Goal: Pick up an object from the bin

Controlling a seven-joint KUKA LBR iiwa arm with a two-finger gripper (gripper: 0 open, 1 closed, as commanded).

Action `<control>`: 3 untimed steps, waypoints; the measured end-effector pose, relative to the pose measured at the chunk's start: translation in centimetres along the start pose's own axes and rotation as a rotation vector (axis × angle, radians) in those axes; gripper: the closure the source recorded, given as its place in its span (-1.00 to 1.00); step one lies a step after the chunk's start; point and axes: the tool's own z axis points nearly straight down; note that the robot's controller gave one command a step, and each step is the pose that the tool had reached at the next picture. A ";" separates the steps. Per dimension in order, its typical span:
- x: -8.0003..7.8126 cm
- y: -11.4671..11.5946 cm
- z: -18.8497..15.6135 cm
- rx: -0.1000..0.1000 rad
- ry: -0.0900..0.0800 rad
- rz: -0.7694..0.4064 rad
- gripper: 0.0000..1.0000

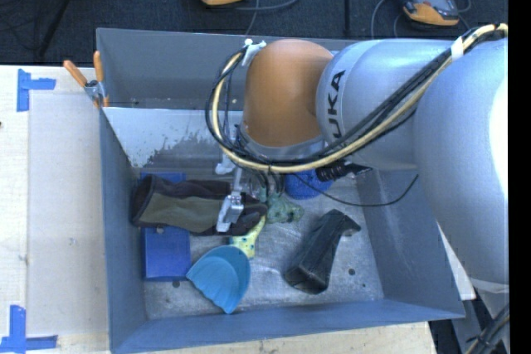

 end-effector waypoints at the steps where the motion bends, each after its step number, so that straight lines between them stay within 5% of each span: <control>1: 0.1 0.2 0.3 -0.001 0.000 0.021 -1.00; 2: 0.7 -0.9 6.5 -0.009 -0.011 0.186 -1.00; 3: 0.1 -1.0 6.0 -0.014 -0.034 0.187 1.00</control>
Offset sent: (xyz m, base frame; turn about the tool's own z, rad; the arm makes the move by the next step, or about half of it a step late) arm -0.0132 -0.0112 -0.0719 0.1860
